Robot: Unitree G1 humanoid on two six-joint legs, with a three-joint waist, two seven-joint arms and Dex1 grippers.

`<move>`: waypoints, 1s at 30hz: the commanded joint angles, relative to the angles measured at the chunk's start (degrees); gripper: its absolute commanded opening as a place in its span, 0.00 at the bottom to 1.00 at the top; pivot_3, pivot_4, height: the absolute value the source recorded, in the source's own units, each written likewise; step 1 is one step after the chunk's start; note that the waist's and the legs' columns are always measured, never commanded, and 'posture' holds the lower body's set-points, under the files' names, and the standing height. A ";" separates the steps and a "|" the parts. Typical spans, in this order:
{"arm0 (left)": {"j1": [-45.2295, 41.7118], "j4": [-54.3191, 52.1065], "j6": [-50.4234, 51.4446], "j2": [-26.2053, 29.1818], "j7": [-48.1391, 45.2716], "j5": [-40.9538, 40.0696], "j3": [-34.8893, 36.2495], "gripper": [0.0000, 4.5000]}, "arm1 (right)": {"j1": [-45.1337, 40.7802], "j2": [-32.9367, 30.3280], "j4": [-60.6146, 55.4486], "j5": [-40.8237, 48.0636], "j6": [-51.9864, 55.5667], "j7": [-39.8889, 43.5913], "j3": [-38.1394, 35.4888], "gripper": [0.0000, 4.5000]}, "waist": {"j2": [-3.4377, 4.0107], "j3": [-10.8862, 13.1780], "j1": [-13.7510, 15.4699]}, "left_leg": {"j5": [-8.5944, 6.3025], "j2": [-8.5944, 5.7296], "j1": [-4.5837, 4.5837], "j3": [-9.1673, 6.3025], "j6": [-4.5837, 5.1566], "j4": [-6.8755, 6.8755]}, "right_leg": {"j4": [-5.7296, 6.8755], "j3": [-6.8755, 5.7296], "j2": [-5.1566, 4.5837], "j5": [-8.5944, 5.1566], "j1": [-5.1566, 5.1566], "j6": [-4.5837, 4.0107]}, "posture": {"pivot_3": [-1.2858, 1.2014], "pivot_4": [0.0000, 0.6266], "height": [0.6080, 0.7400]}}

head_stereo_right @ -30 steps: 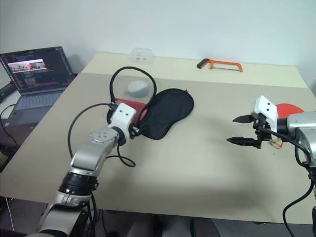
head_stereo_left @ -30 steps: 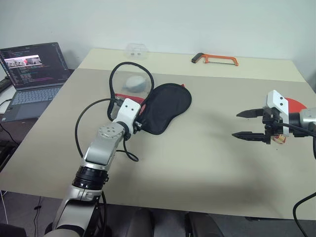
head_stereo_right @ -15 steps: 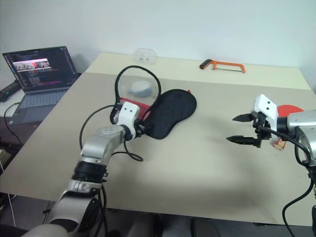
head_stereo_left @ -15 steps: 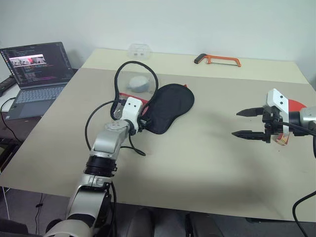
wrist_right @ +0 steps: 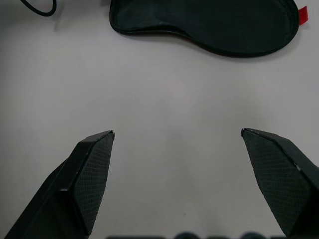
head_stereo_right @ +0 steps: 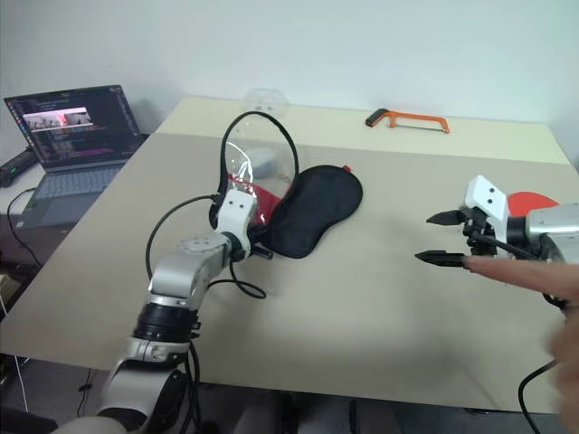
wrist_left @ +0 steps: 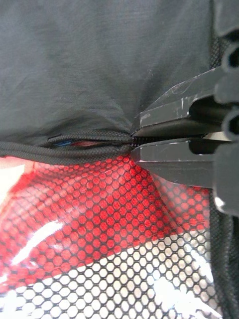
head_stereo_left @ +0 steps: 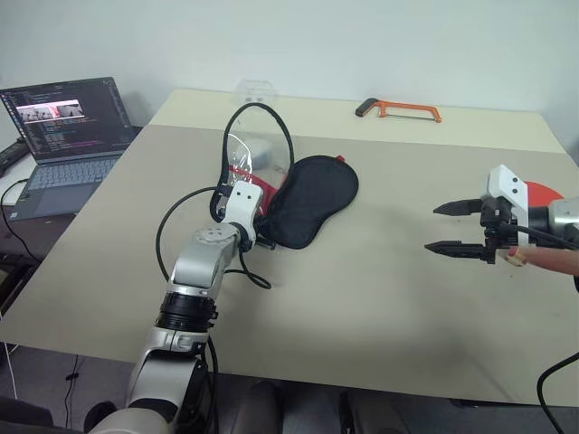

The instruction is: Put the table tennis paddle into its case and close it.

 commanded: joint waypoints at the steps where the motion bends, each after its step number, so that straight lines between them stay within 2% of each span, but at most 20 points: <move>1: 0.20 -2.21 3.01 -4.17 2.09 -1.59 0.17 0.01 | -0.85 -0.88 -1.59 0.99 -0.13 -0.18 -1.88 1.00 | 0.00 0.00 0.13 | 0.00 -0.01 -0.01 -0.02 0.00 0.00 | 0.00 0.00 0.00 0.00 0.01 0.00 | 0.52 0.24 1.00; 8: -3.41 -1.93 1.06 -13.97 7.02 -0.70 -0.96 0.01 | -1.01 -1.01 -1.81 1.03 -0.13 -0.08 -1.85 1.00 | 0.00 0.00 1.77 | 0.00 -0.04 -0.05 -0.05 0.00 0.03 | -0.03 -0.03 -0.02 0.00 0.03 0.00 | 0.52 0.24 1.00; 15: -5.84 2.11 -2.32 -20.15 8.41 0.18 -4.30 0.01 | -0.61 -1.57 -2.32 1.15 0.16 0.06 -2.31 1.00 | 0.00 0.00 1.45 | 0.01 -0.04 -0.04 0.02 -0.01 0.00 | -0.07 0.00 0.01 0.00 0.01 0.00 | 0.52 0.24 1.00; 30: -16.37 24.93 -18.47 -33.18 17.02 0.37 -7.18 0.01 | -0.05 -2.41 -3.99 1.65 1.27 -0.18 -2.86 1.00 | 0.00 0.00 1.32 | 0.01 -0.21 0.00 0.03 0.01 0.00 | -0.05 0.00 0.02 0.01 0.03 0.01 | 0.52 0.24 1.00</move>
